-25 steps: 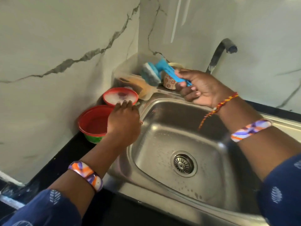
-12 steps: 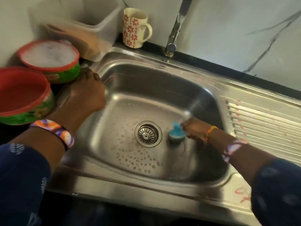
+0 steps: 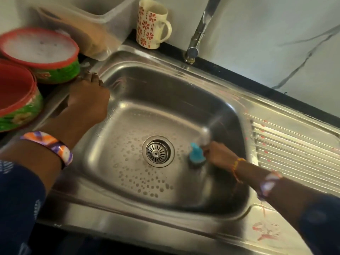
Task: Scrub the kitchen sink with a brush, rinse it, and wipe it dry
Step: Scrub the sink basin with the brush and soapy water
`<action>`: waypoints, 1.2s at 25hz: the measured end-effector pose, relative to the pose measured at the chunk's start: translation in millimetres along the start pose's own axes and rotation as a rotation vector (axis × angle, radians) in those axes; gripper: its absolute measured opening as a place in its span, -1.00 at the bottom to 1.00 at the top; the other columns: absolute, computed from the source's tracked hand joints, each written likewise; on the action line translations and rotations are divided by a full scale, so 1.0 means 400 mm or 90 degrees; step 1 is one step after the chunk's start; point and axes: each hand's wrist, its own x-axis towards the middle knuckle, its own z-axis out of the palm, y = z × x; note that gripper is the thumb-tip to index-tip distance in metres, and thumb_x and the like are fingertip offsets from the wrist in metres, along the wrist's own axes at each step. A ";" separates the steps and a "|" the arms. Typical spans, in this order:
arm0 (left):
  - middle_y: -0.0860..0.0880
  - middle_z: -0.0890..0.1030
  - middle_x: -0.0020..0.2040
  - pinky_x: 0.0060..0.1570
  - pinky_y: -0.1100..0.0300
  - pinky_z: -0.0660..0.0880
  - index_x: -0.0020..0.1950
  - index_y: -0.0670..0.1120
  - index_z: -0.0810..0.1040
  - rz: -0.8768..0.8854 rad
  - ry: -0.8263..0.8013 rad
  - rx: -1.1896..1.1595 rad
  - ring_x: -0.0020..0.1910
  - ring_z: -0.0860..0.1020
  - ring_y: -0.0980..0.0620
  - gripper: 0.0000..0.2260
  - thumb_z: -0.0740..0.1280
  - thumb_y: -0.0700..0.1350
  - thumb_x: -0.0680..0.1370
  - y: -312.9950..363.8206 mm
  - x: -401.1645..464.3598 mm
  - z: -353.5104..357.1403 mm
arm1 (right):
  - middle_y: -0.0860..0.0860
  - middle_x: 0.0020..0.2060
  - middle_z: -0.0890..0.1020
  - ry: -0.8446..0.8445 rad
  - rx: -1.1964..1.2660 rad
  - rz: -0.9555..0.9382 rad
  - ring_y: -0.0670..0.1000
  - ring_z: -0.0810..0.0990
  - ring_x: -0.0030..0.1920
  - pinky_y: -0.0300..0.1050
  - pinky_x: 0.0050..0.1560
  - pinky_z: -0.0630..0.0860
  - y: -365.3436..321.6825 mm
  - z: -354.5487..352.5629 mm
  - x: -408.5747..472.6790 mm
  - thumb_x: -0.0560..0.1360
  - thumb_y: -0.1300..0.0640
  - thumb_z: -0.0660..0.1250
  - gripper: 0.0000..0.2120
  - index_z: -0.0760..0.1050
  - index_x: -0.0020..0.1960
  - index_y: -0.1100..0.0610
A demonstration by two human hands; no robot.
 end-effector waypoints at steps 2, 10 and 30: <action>-0.24 0.26 0.44 0.29 0.01 0.35 0.44 -0.28 0.25 -0.005 -0.007 -0.002 0.45 0.22 -0.19 -0.52 0.19 -0.16 0.55 0.000 -0.004 -0.006 | 0.25 0.08 0.60 0.079 0.027 0.062 0.22 0.58 0.12 -0.10 0.09 0.47 -0.013 -0.048 0.092 0.56 0.23 0.16 -0.70 0.53 0.22 0.25; -0.26 0.30 0.39 0.26 0.01 0.36 0.41 -0.27 0.30 -0.003 -0.017 0.032 0.38 0.28 -0.21 -0.56 0.18 -0.14 0.56 0.008 -0.002 -0.016 | 0.15 0.00 0.63 -0.249 -0.032 0.035 -0.07 0.61 -0.27 -0.33 -0.34 0.43 -0.004 0.008 -0.066 0.57 0.17 0.18 -0.69 0.50 0.26 0.21; -0.25 0.37 0.34 0.15 -0.03 0.42 0.36 -0.25 0.38 -0.011 -0.025 -0.075 0.34 0.35 -0.21 -0.53 0.34 -0.12 0.49 -0.006 0.000 -0.021 | 0.28 0.16 0.56 0.012 -0.067 0.093 0.25 0.55 0.16 -0.09 0.04 0.49 -0.048 -0.021 0.068 0.54 0.21 0.18 -0.68 0.51 0.21 0.34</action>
